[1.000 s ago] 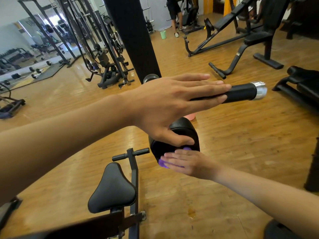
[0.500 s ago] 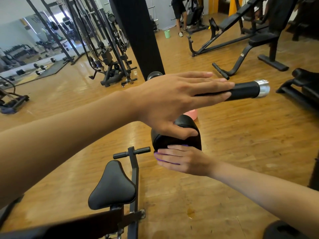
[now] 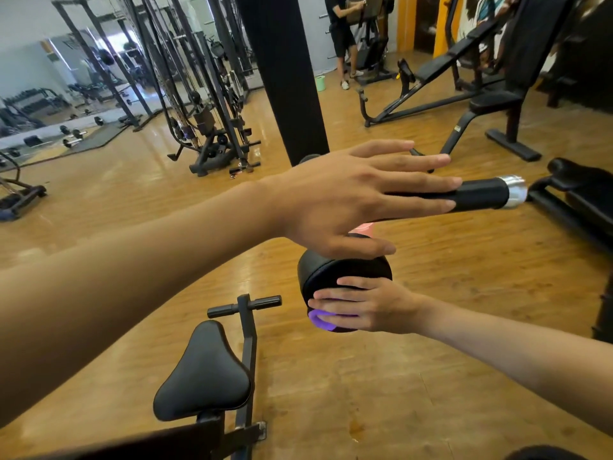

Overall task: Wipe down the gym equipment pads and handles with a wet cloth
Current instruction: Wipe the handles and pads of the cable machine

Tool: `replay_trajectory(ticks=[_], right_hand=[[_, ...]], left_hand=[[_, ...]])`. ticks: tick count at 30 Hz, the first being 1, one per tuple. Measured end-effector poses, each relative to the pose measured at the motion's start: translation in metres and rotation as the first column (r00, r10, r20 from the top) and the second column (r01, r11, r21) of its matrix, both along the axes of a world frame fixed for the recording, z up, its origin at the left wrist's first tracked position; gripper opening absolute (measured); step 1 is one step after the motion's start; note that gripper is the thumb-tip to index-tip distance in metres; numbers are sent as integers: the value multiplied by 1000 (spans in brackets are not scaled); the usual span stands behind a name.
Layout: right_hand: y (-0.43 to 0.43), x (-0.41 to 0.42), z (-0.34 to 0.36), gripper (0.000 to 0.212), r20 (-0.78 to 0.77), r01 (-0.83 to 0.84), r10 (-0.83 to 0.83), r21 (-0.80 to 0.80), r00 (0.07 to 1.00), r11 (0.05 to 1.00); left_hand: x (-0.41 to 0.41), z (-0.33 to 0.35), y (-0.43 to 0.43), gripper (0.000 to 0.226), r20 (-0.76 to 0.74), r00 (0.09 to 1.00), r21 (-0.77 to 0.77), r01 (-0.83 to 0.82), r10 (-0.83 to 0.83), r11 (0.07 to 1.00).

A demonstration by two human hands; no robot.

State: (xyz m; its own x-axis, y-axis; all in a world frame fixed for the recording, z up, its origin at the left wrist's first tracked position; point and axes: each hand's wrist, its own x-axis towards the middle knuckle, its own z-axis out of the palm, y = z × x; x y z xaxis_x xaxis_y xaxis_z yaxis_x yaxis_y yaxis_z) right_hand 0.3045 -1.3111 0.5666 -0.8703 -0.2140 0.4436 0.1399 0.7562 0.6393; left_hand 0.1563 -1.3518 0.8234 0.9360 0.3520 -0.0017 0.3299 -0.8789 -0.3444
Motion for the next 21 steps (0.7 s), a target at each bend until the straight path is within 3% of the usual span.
replay_trajectory(ticks=[2, 7, 11, 14, 19, 21], right_hand=[[-4, 0, 15, 40, -20, -15, 15, 0, 1000, 1000], [-13, -5, 35, 32, -271, 13, -61, -177, 961, 984], [-6, 9, -21, 38, -4, 39, -40, -56, 999, 998], [0, 10, -10, 39, 114, -33, 32, 10, 993, 999], [-10, -9, 29, 30, -178, -65, 42, -125, 983, 990], [-14, -11, 7, 35, -137, -22, 7, -109, 991, 994]], left_hand=[[3, -1, -1, 67, 19, 1000, -1, 15, -15, 1000], [2, -2, 2, 66, 37, 999, 35, 12, -13, 999], [0, -3, 2, 66, 38, 999, 54, 8, -10, 999], [-2, -3, 4, 66, 26, 1000, 47, -5, 3, 999], [-2, -3, 1, 66, 31, 999, 31, 10, -11, 999], [-2, -4, 0, 66, 32, 999, 38, 12, -13, 999]])
